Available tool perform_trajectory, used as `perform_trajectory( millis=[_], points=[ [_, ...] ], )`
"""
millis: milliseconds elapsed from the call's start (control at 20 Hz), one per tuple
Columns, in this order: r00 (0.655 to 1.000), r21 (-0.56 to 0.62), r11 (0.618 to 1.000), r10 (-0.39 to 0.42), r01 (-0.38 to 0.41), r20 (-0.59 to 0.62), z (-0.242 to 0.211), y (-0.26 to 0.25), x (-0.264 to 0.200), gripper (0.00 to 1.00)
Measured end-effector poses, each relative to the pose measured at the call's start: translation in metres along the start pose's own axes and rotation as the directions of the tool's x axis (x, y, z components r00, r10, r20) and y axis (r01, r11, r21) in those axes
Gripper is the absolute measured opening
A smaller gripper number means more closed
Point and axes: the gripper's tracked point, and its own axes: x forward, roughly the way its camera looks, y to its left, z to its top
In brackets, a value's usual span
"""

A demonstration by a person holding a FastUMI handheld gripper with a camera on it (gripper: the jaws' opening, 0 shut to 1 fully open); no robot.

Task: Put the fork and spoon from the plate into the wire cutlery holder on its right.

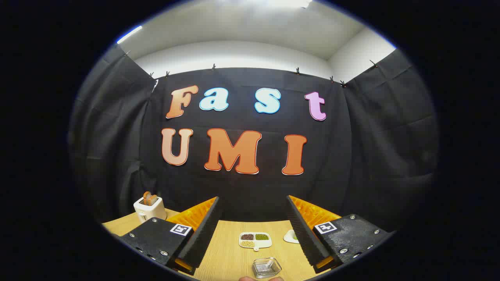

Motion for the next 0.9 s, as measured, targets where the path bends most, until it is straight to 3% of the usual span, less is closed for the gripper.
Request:
perform_trajectory(
  millis=[400, 900],
  points=[
    [0.999, 0.053, 0.997, 0.054, -0.054, 0.000, -0.004, 0.004, 0.013, 0.98],
    [0.979, 0.061, 0.977, 0.203, -0.202, -0.005, -0.004, 0.039, 0.031, 0.98]
  ],
)
